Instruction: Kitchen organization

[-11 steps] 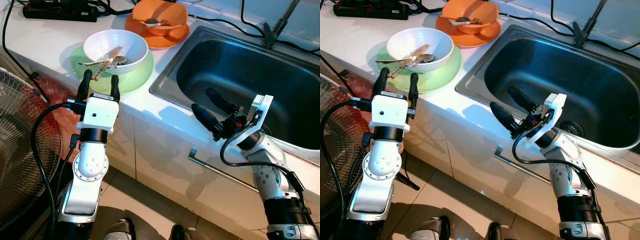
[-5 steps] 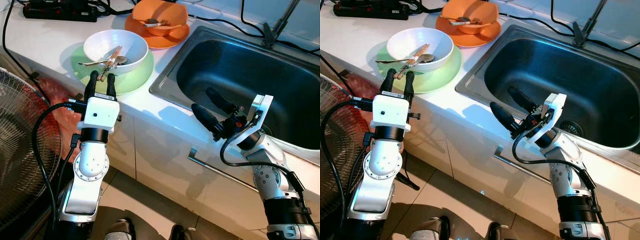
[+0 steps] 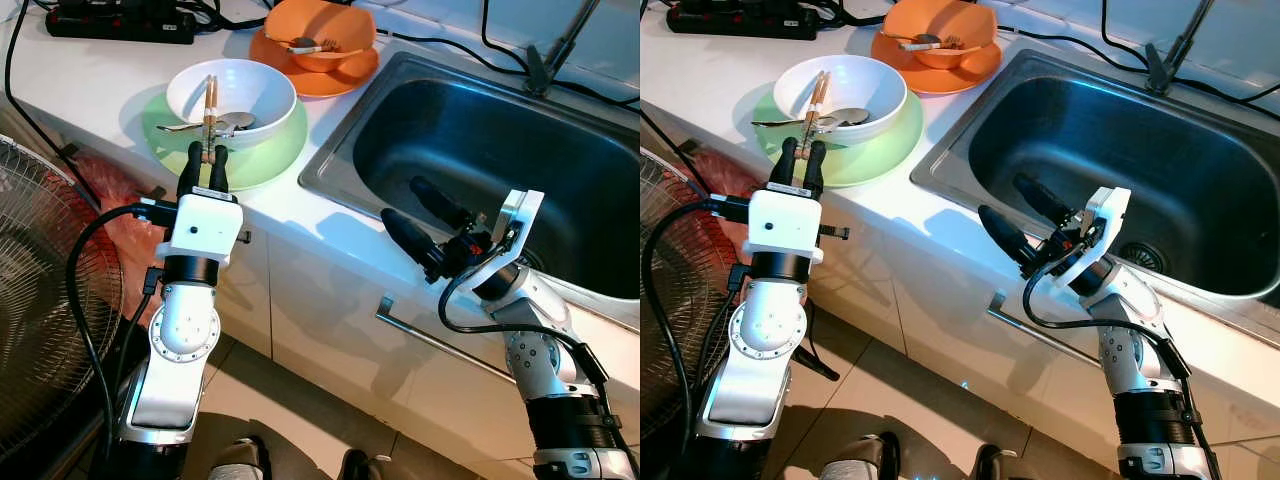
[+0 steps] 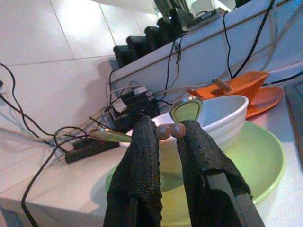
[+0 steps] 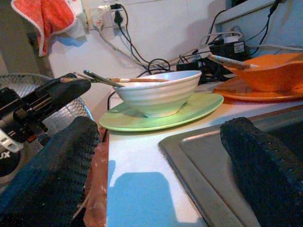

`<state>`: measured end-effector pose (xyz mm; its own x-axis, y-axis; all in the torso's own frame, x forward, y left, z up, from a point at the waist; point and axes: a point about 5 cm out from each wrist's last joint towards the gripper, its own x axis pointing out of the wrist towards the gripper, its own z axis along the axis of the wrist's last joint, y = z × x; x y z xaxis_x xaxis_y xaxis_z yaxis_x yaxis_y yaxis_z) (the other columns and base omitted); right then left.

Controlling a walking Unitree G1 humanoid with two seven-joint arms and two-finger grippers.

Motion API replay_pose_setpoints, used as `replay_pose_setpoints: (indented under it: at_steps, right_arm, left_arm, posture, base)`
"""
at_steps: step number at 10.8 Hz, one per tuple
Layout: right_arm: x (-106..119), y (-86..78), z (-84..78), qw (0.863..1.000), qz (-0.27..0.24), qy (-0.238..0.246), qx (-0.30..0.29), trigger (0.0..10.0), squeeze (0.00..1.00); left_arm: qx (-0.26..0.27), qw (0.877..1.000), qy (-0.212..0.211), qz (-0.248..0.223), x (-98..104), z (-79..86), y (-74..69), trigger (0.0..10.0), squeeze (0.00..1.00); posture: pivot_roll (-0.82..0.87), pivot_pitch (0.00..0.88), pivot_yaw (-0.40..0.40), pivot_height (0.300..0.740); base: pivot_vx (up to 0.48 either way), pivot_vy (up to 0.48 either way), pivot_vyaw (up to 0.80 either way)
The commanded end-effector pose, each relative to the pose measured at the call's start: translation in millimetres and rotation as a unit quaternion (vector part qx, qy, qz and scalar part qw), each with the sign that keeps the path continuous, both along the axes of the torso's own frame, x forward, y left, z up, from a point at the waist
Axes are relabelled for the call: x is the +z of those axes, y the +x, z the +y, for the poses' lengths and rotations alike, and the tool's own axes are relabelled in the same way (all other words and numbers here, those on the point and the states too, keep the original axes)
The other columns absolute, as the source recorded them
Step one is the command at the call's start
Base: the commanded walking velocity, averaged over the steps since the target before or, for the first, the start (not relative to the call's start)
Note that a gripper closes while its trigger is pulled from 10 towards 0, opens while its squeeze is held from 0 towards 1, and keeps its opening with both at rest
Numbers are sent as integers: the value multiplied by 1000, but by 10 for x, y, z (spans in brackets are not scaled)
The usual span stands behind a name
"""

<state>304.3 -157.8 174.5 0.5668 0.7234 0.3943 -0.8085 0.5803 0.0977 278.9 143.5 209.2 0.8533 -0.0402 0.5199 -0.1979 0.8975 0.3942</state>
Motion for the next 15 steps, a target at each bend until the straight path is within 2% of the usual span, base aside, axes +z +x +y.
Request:
replay_pose_setpoints:
  at_steps: [1, 2, 3, 7, 9, 10, 12, 15]
  right_arm:
    - [-27, -15, -33, 1000, 4, -6, -6, 10000, 0]
    - [-30, -14, -32, 1000, 5, -7, -7, 10000, 0]
    - [-32, -14, -31, 1000, 5, -7, -7, 10000, 0]
    - [-38, -4, -26, 1000, 6, -6, -7, 10000, 0]
    - [-43, -2, -18, 1000, 6, -5, -7, 10000, 0]
    - [-45, -2, -7, 1000, 6, -4, -8, 10000, 0]
    - [-55, -9, -34, 1000, 6, -4, -14, 10000, 0]
    - [-64, -9, -60, 1000, 5, -7, -26, 10000, 0]
  left_arm:
    - [-3, 1000, 1, -16, 59, -26, -6, 0, 0]
    - [-5, 1000, 4, -23, 91, -34, -14, 0, 0]
    - [-6, 999, 5, -41, 157, -46, -31, 10000, 0]
    - [-27, 994, 13, -109, 520, -149, -66, 10000, 0]
    - [-66, 990, 22, -121, 647, -279, -47, 10000, 0]
    - [-127, 988, 21, -80, 570, -449, 37, 10000, 0]
    - [-236, 971, 21, -18, 447, -781, 117, 10000, 0]
    - [-321, 946, -29, 45, 344, -1013, 221, 10000, 0]
  posture:
    - [122, 172, -62, 740]
    - [122, 172, -62, 740]
    - [122, 172, -62, 740]
    - [124, 169, -64, 740]
    - [127, 167, -59, 740]
    - [122, 164, -56, 740]
    - [113, 159, -49, 740]
    - [98, 144, -34, 740]
  base:
    - [0, 0, 0]
    - [0, 0, 0]
    - [0, 0, 0]
    - [0, 0, 0]
    - [0, 0, 0]
    - [0, 0, 0]
    - [0, 0, 0]
    - [0, 0, 0]
